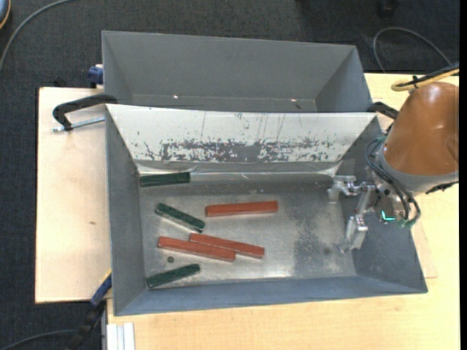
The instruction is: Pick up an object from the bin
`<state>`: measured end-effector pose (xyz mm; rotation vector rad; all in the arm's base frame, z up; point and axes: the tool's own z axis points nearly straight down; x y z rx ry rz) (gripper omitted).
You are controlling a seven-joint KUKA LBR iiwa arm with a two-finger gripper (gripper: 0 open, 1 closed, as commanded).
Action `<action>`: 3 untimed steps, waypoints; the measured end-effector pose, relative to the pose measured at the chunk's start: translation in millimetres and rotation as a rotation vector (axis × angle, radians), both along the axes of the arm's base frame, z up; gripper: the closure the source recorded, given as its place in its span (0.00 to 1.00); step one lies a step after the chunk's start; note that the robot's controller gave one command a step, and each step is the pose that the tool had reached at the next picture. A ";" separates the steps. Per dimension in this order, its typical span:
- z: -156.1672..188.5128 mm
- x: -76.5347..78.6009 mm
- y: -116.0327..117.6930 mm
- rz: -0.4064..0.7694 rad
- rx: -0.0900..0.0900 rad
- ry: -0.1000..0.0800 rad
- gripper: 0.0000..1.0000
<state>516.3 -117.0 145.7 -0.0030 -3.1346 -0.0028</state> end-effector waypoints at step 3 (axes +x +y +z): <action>-74.7 73.6 119.1 0.020 -0.001 -0.013 1.00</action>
Offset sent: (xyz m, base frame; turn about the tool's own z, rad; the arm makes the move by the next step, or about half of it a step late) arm 0.0413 0.0591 -0.0696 0.1261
